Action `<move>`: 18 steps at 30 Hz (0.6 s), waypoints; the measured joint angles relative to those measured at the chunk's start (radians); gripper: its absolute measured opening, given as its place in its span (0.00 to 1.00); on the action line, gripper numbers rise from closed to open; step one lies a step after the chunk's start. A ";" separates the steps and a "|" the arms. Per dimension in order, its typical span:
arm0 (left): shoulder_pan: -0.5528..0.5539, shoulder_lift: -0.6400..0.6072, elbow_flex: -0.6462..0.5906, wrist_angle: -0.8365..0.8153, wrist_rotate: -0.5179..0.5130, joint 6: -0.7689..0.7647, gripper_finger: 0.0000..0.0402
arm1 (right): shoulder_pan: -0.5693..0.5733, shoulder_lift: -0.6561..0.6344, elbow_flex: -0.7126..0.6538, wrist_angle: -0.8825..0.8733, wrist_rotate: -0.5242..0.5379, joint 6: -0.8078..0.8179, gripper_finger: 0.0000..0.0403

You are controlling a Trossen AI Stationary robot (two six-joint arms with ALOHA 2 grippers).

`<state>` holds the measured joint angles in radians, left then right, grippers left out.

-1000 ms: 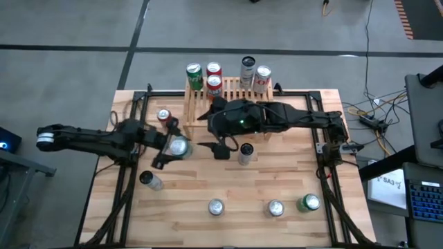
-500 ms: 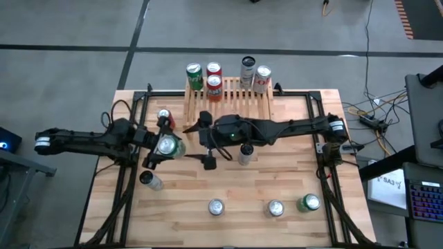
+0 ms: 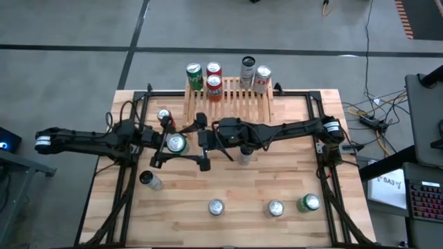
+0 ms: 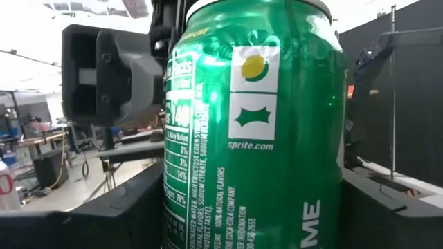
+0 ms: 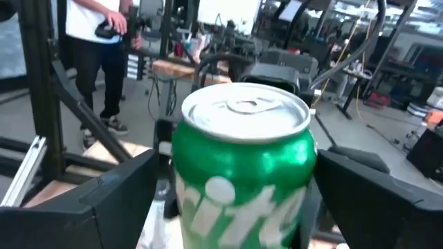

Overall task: Place canned beverage on shelf
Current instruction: Put the top green soda can aligned with the other red soda can on the shelf

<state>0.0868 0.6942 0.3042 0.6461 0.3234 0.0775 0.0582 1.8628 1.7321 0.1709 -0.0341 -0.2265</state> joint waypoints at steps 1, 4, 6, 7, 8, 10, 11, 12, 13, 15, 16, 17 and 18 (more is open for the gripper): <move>0.000 0.001 0.000 -0.001 -0.005 0.000 0.71 | 0.000 0.003 0.000 0.009 0.000 0.003 0.91; 0.000 0.012 0.001 0.014 -0.012 0.000 0.71 | -0.003 0.018 0.000 0.049 0.000 0.001 0.91; 0.000 0.014 0.003 0.010 -0.012 0.000 0.71 | -0.005 0.020 0.000 0.058 0.000 -0.002 0.91; 0.000 0.018 0.004 0.012 -0.012 0.000 0.71 | -0.006 0.021 0.000 0.061 0.001 -0.002 0.90; 0.000 0.019 0.005 0.010 -0.012 0.000 0.71 | -0.006 0.021 0.000 0.064 0.002 -0.001 0.89; 0.000 0.020 0.006 0.009 -0.012 -0.001 0.71 | -0.006 0.021 0.000 0.069 0.004 -0.001 0.86; 0.000 0.022 0.006 0.012 -0.012 -0.001 0.71 | -0.006 0.021 0.000 0.070 0.004 -0.001 0.83; 0.000 0.022 0.006 0.013 -0.014 -0.001 0.71 | -0.006 0.021 0.000 0.073 0.004 -0.001 0.79; 0.000 0.022 0.006 0.012 -0.017 -0.002 0.71 | -0.006 0.021 0.000 0.072 0.004 -0.001 0.76; -0.001 0.024 0.006 0.015 -0.017 -0.004 0.71 | -0.006 0.021 0.000 0.071 0.003 -0.001 0.70; -0.001 0.024 0.006 0.015 -0.017 -0.004 0.71 | -0.006 0.021 0.000 0.070 0.003 -0.001 0.70; -0.001 0.024 0.006 0.015 -0.017 -0.004 0.71 | -0.006 0.021 -0.001 0.070 0.004 -0.001 0.70; -0.001 0.025 0.006 0.015 -0.017 -0.005 0.71 | -0.006 0.021 -0.001 0.070 0.004 0.002 0.70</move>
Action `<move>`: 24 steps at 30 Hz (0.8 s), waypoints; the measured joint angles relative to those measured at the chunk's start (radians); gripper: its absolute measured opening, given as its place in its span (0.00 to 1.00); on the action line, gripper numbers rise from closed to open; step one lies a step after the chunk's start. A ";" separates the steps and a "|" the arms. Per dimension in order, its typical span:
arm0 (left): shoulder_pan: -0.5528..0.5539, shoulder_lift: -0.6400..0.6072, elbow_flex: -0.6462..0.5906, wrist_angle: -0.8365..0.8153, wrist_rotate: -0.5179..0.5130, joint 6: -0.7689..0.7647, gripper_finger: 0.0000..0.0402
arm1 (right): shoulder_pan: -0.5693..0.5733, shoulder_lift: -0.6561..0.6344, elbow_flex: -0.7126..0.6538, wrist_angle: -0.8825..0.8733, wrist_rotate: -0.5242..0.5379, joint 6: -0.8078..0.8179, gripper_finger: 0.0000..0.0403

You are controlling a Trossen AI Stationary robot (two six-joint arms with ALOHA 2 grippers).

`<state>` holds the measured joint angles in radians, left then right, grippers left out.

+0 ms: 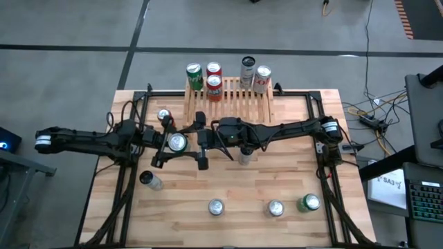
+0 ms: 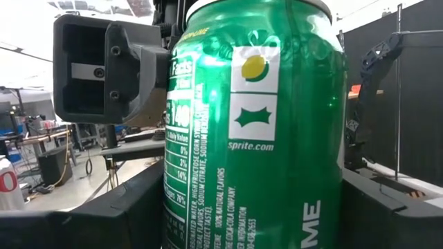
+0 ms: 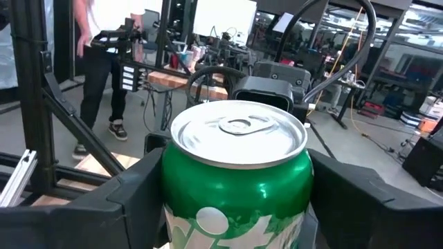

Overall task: Place canned beverage on shelf
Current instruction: Put the top green soda can aligned with the other red soda can on the shelf

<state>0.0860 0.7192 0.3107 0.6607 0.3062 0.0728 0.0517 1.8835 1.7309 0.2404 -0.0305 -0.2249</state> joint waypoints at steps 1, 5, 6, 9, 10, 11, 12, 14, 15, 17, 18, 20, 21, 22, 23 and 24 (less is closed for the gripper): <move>0.000 0.001 0.000 0.000 0.000 0.000 0.71 | 0.000 0.000 0.000 -0.001 0.000 0.002 0.70; 0.000 0.001 0.000 -0.002 -0.001 -0.001 0.71 | 0.000 0.000 -0.001 -0.004 0.001 0.004 0.70; 0.000 0.001 0.000 -0.003 -0.002 -0.001 0.71 | 0.000 0.000 -0.002 -0.005 0.001 0.003 0.71; 0.000 0.001 0.000 -0.006 -0.009 0.000 0.71 | 0.000 0.004 -0.003 -0.002 0.004 0.000 0.82; 0.001 0.001 0.001 -0.006 -0.017 0.000 0.71 | 0.000 0.008 -0.003 0.002 0.007 -0.002 0.86; 0.001 0.002 0.001 -0.007 -0.022 -0.003 0.71 | -0.002 0.013 -0.003 0.007 0.008 -0.006 0.89; 0.001 0.002 0.001 -0.007 -0.024 -0.004 0.71 | -0.003 0.018 -0.003 0.006 0.007 -0.011 0.91; 0.001 0.002 0.001 -0.006 -0.024 -0.004 0.71 | -0.007 0.033 -0.004 0.013 0.007 -0.024 0.93; 0.001 0.002 0.001 -0.005 -0.024 -0.004 0.71 | -0.008 0.039 -0.005 0.022 0.007 -0.027 0.93; 0.001 0.002 0.001 -0.006 -0.023 -0.004 0.71 | -0.010 0.050 -0.005 0.049 0.007 -0.030 0.93; 0.001 0.002 0.001 -0.006 -0.021 -0.005 0.71 | -0.011 0.051 -0.005 0.051 0.007 -0.030 0.92; 0.001 0.002 0.001 -0.003 -0.020 -0.007 0.71 | -0.013 0.051 -0.005 0.056 0.004 -0.030 0.89; 0.001 0.002 0.001 -0.003 -0.019 -0.007 0.71 | -0.013 0.051 -0.005 0.057 0.006 -0.028 0.87; 0.001 0.002 0.001 -0.003 -0.017 -0.007 0.71 | -0.013 0.051 -0.005 0.058 0.005 -0.025 0.85; 0.001 0.004 0.001 -0.005 -0.015 -0.007 0.71 | -0.013 0.051 -0.005 0.060 0.005 -0.021 0.83; 0.001 0.004 0.001 -0.004 -0.012 -0.005 0.71 | -0.013 0.051 -0.005 0.063 0.005 -0.014 0.82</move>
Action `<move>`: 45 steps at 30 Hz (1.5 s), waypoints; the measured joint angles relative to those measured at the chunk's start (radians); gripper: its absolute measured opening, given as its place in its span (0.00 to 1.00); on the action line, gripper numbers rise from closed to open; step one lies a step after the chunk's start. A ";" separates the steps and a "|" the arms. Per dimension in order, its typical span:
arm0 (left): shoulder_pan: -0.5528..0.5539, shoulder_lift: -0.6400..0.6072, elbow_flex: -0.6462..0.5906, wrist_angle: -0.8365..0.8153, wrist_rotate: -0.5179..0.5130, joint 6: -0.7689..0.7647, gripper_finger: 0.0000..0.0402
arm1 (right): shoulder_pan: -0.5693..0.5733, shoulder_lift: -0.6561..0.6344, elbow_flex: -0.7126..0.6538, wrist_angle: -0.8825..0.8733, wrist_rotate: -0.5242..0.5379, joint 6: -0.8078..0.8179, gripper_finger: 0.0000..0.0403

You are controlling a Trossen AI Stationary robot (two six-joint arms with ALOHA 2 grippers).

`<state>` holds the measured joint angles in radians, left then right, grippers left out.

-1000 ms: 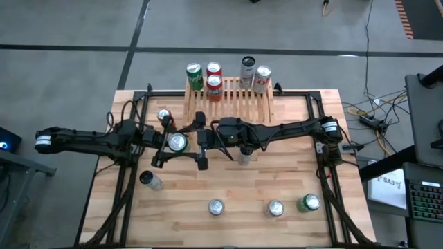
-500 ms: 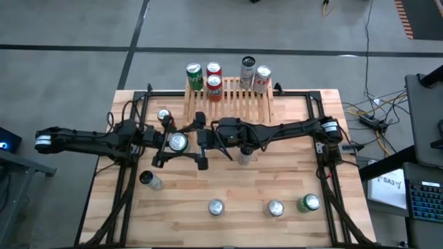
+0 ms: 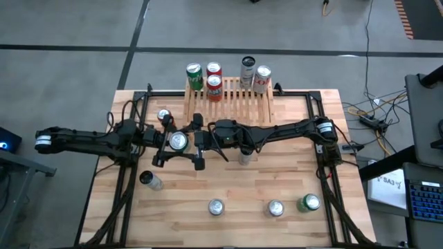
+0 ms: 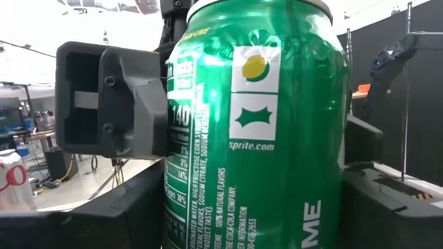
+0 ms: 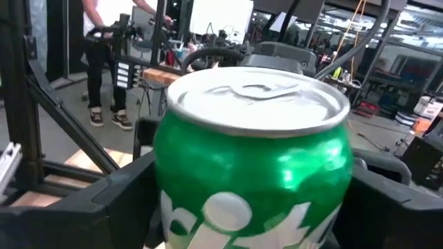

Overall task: Place canned beverage on shelf
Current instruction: Put the top green soda can aligned with the other red soda can on the shelf

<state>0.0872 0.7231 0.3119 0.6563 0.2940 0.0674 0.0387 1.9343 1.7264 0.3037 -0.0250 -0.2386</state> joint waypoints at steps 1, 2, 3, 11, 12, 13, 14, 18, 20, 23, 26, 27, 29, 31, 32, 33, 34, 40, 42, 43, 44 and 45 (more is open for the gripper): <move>0.000 0.000 0.000 -0.002 0.002 0.010 0.72 | 0.000 0.000 0.000 0.005 0.000 0.011 0.80; 0.000 0.001 0.000 -0.004 0.003 0.009 0.73 | 0.000 0.000 0.000 0.008 -0.001 0.011 0.78; 0.000 0.003 0.000 -0.006 0.004 0.009 0.75 | 0.000 0.000 0.000 0.007 -0.001 0.011 0.77; -0.001 0.000 0.000 -0.009 -0.013 -0.017 0.79 | 0.000 0.000 0.000 0.013 -0.002 0.013 0.72; -0.001 0.000 0.000 -0.009 -0.015 -0.027 0.79 | 0.000 0.000 0.000 0.015 -0.002 0.015 0.72; 0.000 0.000 0.000 -0.010 -0.017 -0.033 0.79 | 0.000 0.000 0.000 0.015 -0.003 0.017 0.72; 0.000 0.000 0.000 -0.010 -0.017 -0.041 0.80 | 0.000 0.000 0.000 0.015 -0.002 0.017 0.72; 0.000 0.001 0.000 -0.015 -0.022 -0.054 0.85 | 0.000 0.000 0.000 0.015 -0.002 0.011 0.72; 0.000 0.001 0.000 -0.015 -0.026 -0.054 0.88 | 0.000 0.000 0.000 0.015 -0.002 0.011 0.72; 0.000 0.000 0.000 -0.017 -0.027 -0.051 0.91 | -0.002 0.000 0.000 0.015 -0.001 0.011 0.72; 0.000 -0.007 0.000 -0.032 -0.029 -0.033 0.93 | -0.004 0.000 0.000 0.013 -0.002 0.017 0.72; 0.000 -0.012 0.000 -0.039 -0.033 -0.029 0.93 | -0.004 -0.003 0.000 0.009 -0.002 0.022 0.72; 0.001 -0.024 0.000 -0.054 -0.046 -0.027 0.93 | -0.007 -0.010 0.000 0.002 0.001 0.032 0.72; 0.002 -0.041 0.001 -0.083 -0.082 -0.014 0.93 | -0.012 -0.023 0.000 -0.009 0.002 0.047 0.72; 0.001 -0.049 0.002 -0.097 -0.107 -0.002 0.93 | -0.015 -0.030 0.000 -0.015 0.006 0.058 0.72; 0.001 -0.060 0.002 -0.113 -0.134 0.011 0.93 | -0.020 -0.038 0.000 -0.020 0.008 0.066 0.72; 0.001 -0.070 0.002 -0.132 -0.165 0.024 0.93 | -0.024 -0.041 0.000 -0.022 0.017 0.075 0.72; 0.002 -0.125 0.002 -0.197 -0.318 0.098 0.92 | -0.057 -0.053 0.002 -0.048 0.157 0.088 0.72; 0.003 -0.138 0.002 -0.220 -0.376 0.123 0.92 | -0.076 -0.053 0.002 -0.051 0.174 0.097 0.72; 0.002 -0.145 0.002 -0.231 -0.403 0.133 0.92 | -0.087 -0.053 0.002 -0.054 0.179 0.102 0.72; 0.002 -0.151 0.002 -0.236 -0.431 0.143 0.92 | -0.100 -0.054 0.002 -0.058 0.180 0.113 0.72; 0.003 -0.158 0.002 -0.242 -0.455 0.152 0.92 | -0.113 -0.055 0.002 -0.063 0.182 0.120 0.72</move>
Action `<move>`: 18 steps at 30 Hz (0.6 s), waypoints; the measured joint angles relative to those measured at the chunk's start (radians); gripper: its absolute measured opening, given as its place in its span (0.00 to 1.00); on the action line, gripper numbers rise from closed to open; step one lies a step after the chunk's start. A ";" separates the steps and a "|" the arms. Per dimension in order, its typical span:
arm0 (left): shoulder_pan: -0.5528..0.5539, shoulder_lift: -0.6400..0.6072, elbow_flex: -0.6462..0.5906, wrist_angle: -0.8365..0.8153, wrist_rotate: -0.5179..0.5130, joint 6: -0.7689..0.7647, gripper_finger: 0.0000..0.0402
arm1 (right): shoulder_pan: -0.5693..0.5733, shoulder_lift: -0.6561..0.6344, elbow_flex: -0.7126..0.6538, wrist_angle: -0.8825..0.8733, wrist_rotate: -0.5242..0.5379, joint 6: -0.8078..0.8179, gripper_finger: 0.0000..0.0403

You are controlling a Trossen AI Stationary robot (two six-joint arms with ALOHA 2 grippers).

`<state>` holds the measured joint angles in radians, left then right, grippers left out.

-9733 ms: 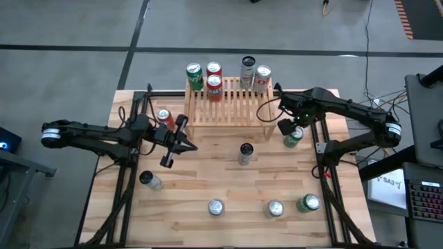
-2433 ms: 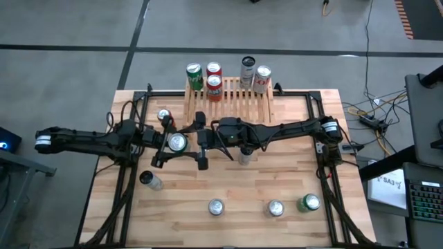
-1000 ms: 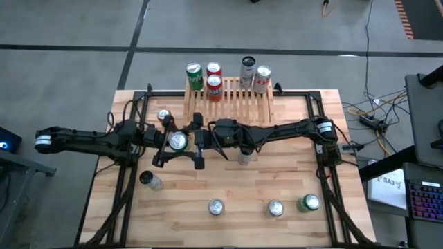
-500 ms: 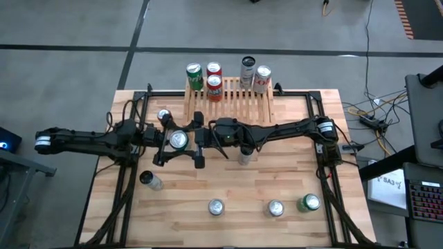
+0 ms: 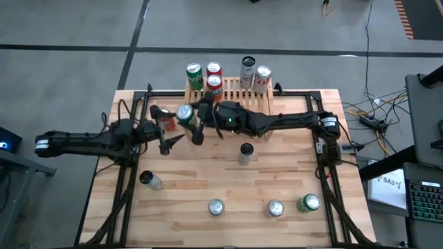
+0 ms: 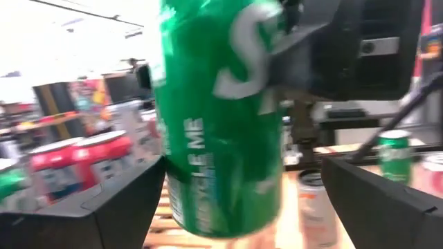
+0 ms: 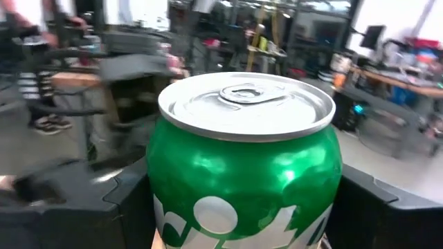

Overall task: Place canned beverage on shelf
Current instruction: Put the top green soda can aligned with the other red soda can on the shelf

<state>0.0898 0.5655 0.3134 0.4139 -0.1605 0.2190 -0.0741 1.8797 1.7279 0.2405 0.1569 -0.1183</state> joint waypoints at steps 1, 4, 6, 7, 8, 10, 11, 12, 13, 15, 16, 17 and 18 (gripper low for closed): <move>0.000 -0.007 0.000 -0.009 -0.016 0.005 0.92 | -0.015 0.000 0.000 -0.005 0.002 0.016 0.72; 0.000 -0.027 0.000 -0.023 -0.033 0.006 0.92 | -0.052 0.000 -0.001 -0.019 0.005 0.055 0.73; 0.000 -0.044 0.000 -0.030 -0.034 0.006 0.92 | -0.072 0.000 -0.007 -0.026 0.008 0.081 0.73; 0.000 -0.053 0.000 -0.033 -0.037 0.007 0.92 | -0.078 0.000 -0.014 -0.026 0.008 0.098 0.73; 0.000 -0.061 0.000 -0.034 -0.041 0.008 0.92 | -0.083 0.000 -0.022 -0.025 0.007 0.109 0.73; 0.000 -0.078 0.000 -0.036 -0.041 0.009 0.92 | -0.086 0.000 -0.042 -0.025 0.005 0.130 0.73; 0.000 -0.086 0.000 -0.036 -0.042 0.013 0.92 | -0.087 0.000 -0.054 -0.020 0.004 0.137 0.73; 0.000 -0.095 0.000 -0.036 -0.042 0.017 0.92 | -0.087 0.000 -0.068 -0.008 0.002 0.145 0.73; 0.000 -0.103 -0.001 -0.036 -0.042 0.020 0.92 | -0.086 0.000 -0.084 0.016 0.001 0.146 0.73; 0.000 -0.119 -0.001 -0.035 -0.042 0.030 0.92 | -0.086 0.000 -0.123 0.095 0.003 0.149 0.73; 0.000 -0.126 -0.001 -0.035 -0.042 0.033 0.92 | -0.086 0.000 -0.137 0.128 0.011 0.155 0.73; 0.000 -0.132 -0.001 -0.035 -0.042 0.034 0.92 | -0.085 0.000 -0.147 0.149 0.029 0.164 0.73; 0.000 -0.136 -0.001 -0.033 -0.042 0.034 0.92 | -0.085 0.000 -0.152 0.154 0.052 0.171 0.73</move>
<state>0.0898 0.4299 0.3126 0.3811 -0.2024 0.2535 -0.1592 1.8797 1.5755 0.3941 0.2092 0.0527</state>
